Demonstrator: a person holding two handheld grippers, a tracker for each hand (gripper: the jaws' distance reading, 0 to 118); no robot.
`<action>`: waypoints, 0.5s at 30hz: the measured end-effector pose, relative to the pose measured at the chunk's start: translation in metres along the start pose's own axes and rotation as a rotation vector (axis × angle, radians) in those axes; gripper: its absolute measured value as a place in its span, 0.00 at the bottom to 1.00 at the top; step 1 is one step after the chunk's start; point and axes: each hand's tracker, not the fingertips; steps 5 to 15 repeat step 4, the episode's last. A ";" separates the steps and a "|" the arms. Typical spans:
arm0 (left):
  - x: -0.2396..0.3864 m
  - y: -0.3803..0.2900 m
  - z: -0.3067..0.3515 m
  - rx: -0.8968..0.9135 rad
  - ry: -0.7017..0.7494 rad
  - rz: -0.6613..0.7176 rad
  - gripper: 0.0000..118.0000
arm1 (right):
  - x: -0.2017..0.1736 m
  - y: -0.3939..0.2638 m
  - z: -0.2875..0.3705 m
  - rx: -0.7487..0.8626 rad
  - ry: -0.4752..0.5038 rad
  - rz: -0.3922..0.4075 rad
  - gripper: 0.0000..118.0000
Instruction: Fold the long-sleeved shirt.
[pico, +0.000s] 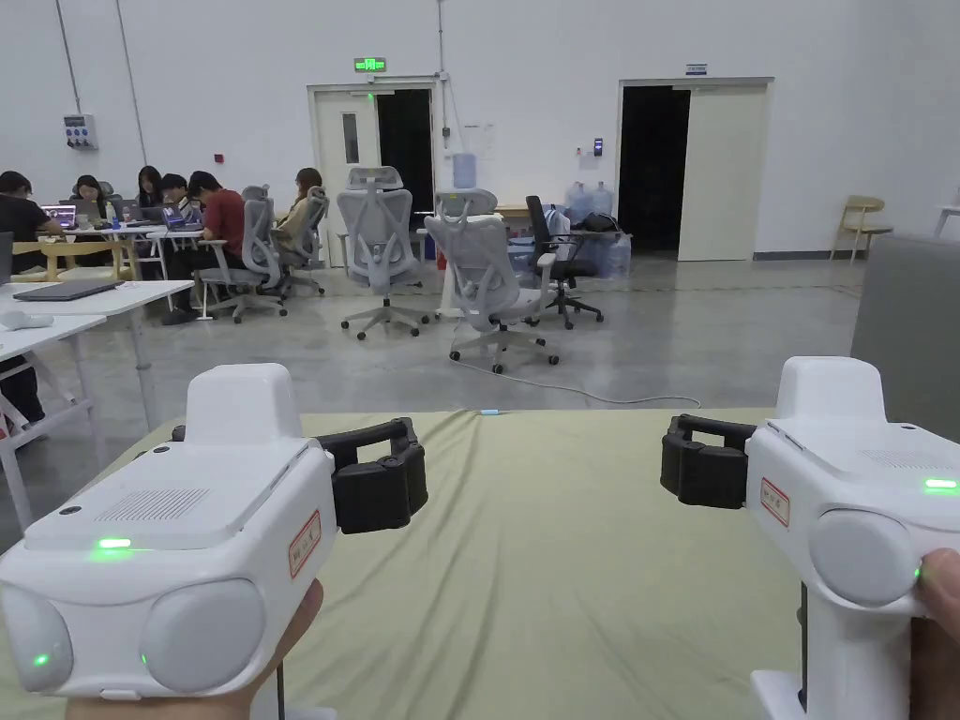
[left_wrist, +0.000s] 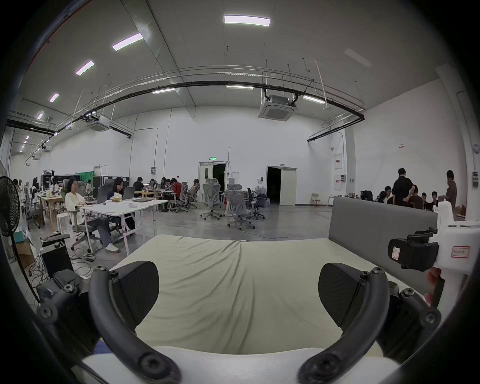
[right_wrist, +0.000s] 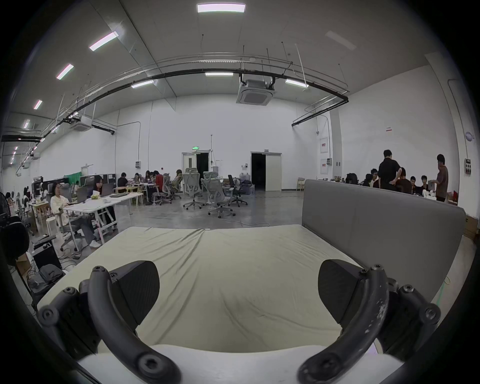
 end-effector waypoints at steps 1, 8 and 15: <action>-0.001 0.000 0.000 -0.001 -0.001 0.000 1.00 | 0.000 0.000 0.000 0.000 0.001 0.002 1.00; 0.000 -0.001 -0.001 -0.003 -0.003 -0.003 1.00 | -0.001 0.000 0.000 0.002 0.001 0.009 1.00; 0.000 -0.001 -0.001 -0.003 -0.003 -0.003 1.00 | -0.001 0.000 0.000 0.002 0.001 0.009 1.00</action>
